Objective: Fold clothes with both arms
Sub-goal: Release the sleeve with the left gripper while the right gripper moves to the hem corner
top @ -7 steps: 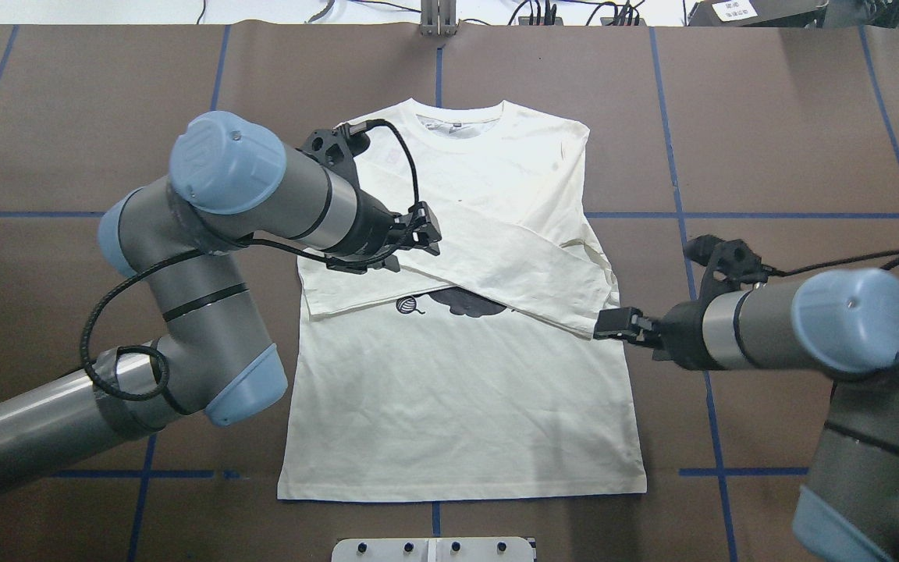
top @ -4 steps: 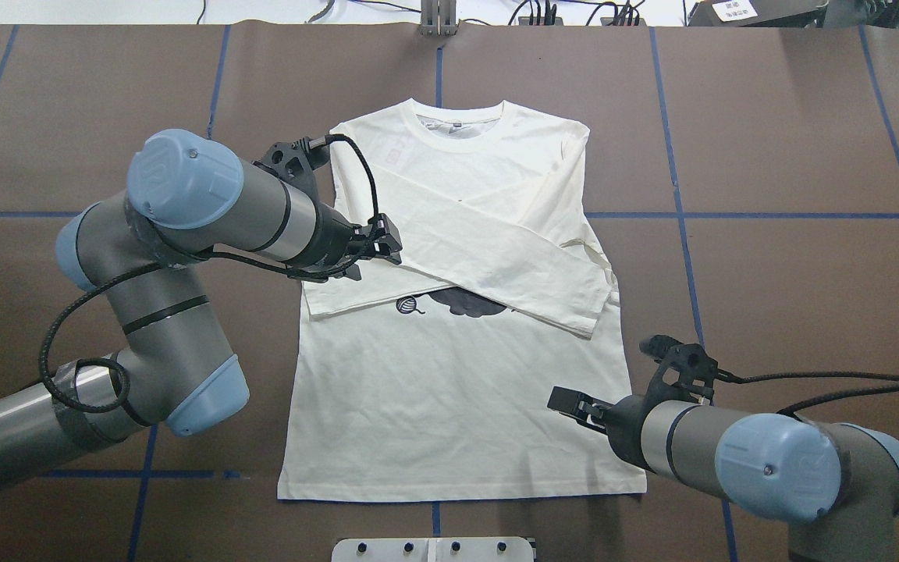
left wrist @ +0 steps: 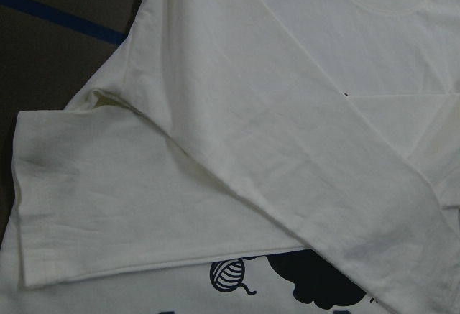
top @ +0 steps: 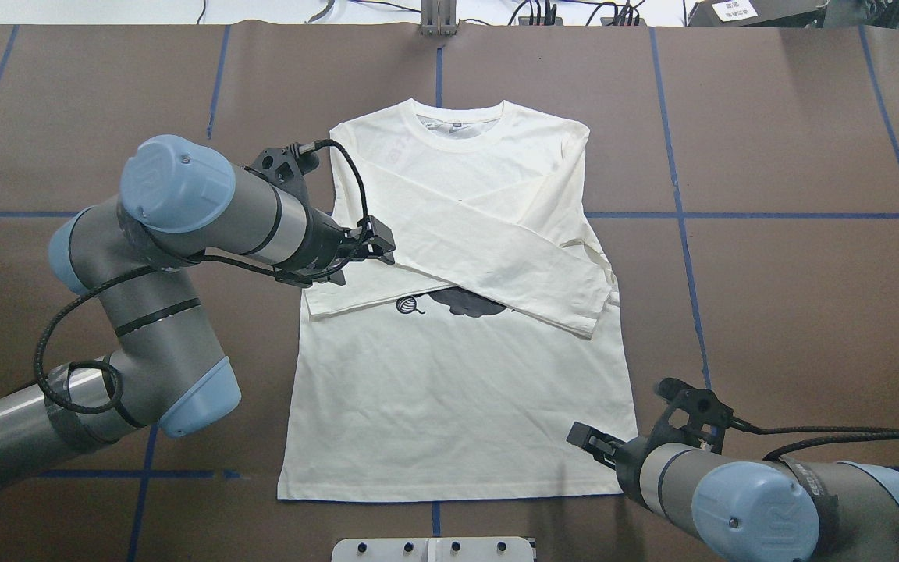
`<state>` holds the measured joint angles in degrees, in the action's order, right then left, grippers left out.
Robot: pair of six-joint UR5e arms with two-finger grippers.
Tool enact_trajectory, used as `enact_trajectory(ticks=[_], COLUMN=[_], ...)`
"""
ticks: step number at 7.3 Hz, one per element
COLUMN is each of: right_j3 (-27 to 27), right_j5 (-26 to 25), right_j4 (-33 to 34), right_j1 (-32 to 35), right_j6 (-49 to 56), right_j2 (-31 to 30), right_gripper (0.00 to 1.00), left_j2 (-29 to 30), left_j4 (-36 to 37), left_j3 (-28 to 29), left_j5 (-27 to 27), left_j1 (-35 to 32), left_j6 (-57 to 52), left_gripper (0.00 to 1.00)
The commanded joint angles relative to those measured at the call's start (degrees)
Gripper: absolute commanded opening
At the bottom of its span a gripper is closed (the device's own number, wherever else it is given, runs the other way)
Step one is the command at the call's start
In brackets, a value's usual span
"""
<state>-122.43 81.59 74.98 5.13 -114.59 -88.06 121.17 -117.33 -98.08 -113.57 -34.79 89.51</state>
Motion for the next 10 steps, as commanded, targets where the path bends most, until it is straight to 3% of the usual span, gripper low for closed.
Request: enact_trajectory(ticks=[1,3,6,9,10], right_j3=[-0.44,-0.26,0.09,0.27,0.27], right_j5=[-0.2,-0.29,-0.29,-0.29,-0.29], right_j4=[1.31,1.57,1.57,1.66,1.66], right_j1=[-2.84,-3.29,-3.73,-3.73,-3.73], right_j6=[-1.6,-1.6,-1.6,-1.6,-1.69], right_j2=[-2.54,-2.99,-3.34,-3.95,-4.05], right_gripper=[0.88,0.85,0.71,0.45,0.3], left_j2=[-0.05,-0.05,-0.14,-0.14,-0.14], left_j4=[-0.09,-0.18,-0.18,-0.18,-0.18], left_j3=[0.52,0.35,0.26,0.35,0.26], left_j5=[0.02,0.02,0.02,0.02,0.02], left_j1=[0.16,0.16,0.16,0.16,0.16], left_j6=[0.31,0.41,0.41,0.49,0.49], left_gripper=[0.82,0.82,0.82,0.82,0.82])
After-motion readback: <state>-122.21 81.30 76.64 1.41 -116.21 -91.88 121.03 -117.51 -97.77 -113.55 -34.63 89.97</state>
